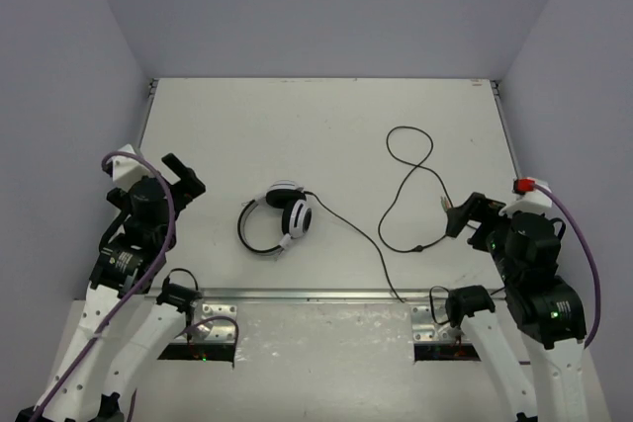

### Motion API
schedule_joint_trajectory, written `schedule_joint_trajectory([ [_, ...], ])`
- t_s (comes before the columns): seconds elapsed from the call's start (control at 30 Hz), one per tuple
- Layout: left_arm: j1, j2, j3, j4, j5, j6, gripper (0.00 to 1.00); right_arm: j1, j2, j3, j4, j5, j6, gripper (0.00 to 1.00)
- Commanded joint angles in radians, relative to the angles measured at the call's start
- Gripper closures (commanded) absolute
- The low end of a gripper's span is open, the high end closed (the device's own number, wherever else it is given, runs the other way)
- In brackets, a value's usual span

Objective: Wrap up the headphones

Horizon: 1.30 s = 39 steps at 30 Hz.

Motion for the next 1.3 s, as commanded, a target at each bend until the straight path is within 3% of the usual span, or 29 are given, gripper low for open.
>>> schedule_joint_trajectory([
  [0.0, 0.008, 0.018, 0.039, -0.006, -0.048, -0.036, 0.00, 0.005, 0.017, 0.021, 0.026, 0.050, 0.037, 0.01],
  [0.2, 0.007, 0.028, 0.062, -0.035, -0.041, -0.101, 0.00, 0.003, -0.074, 0.018, 0.107, 0.013, 0.099, 0.01],
  [0.27, 0.007, 0.059, 0.088, -0.086, 0.025, -0.156, 0.00, 0.003, -0.109, -0.003, 0.167, -0.062, 0.101, 0.01],
  [0.3, 0.007, 0.088, 0.083, -0.092, 0.124, -0.177, 0.00, 0.003, -0.102, -0.002, 0.171, -0.077, 0.101, 0.01],
  [0.4, 0.005, 0.149, -0.052, -0.100, 0.196, -0.385, 0.00, 0.003, 0.037, 0.050, 0.105, -0.134, 0.078, 0.01],
  [0.6, -0.027, 0.290, -0.294, 0.072, 0.312, -0.463, 0.00, 0.003, 0.260, 0.090, 0.008, -0.173, -0.003, 0.01],
  [0.83, -0.318, 0.458, -0.338, 0.118, 0.216, -0.634, 0.02, 0.003, 0.290, 0.047, 0.072, -0.150, -0.017, 0.01],
  [1.2, -0.357, 0.647, -0.375, 0.224, 0.154, -0.671, 0.38, 0.003, 0.259, 0.027, 0.088, -0.213, -0.043, 0.01],
  [1.27, -0.362, 0.660, -0.374, 0.228, 0.144, -0.677, 0.39, 0.003, 0.257, 0.029, 0.091, -0.237, -0.043, 0.01],
])
